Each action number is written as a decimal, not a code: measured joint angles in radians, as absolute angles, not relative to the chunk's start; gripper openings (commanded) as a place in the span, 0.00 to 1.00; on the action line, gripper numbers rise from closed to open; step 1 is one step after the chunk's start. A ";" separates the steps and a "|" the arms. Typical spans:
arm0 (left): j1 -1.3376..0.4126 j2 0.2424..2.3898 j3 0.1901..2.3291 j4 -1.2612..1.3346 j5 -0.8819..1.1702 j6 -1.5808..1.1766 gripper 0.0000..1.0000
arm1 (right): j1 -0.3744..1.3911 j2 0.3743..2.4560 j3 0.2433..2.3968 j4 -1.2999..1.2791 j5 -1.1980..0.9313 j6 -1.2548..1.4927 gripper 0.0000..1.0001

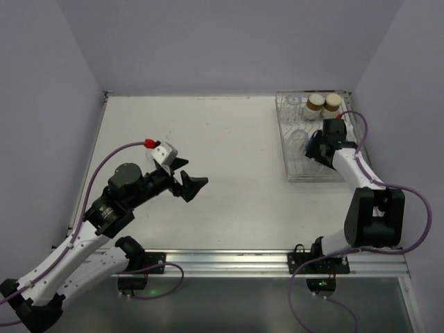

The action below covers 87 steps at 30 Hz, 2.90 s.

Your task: Unload the cups from the dish rack

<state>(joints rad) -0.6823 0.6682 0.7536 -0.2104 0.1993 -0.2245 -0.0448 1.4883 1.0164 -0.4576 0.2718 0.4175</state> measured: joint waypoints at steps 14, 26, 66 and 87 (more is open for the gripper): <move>-0.682 0.760 0.754 -0.193 0.229 -0.267 1.00 | 0.062 1.092 0.962 -0.424 0.316 0.449 0.40; -0.683 0.885 0.629 0.204 0.316 -0.578 0.95 | 0.256 0.836 0.743 -0.178 -0.099 0.667 0.32; -0.698 1.176 0.876 0.132 0.064 -0.632 0.00 | 0.512 0.945 0.446 0.462 -0.377 1.007 0.99; -0.530 1.814 1.354 -0.657 -0.231 -0.291 0.00 | 0.512 0.700 0.416 0.089 -0.175 0.756 0.99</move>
<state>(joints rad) -0.5301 1.8145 1.3544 -0.6571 -0.2314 -0.2909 0.5121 0.6998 0.4164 0.0891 -0.1749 0.7555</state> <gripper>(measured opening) 0.095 0.990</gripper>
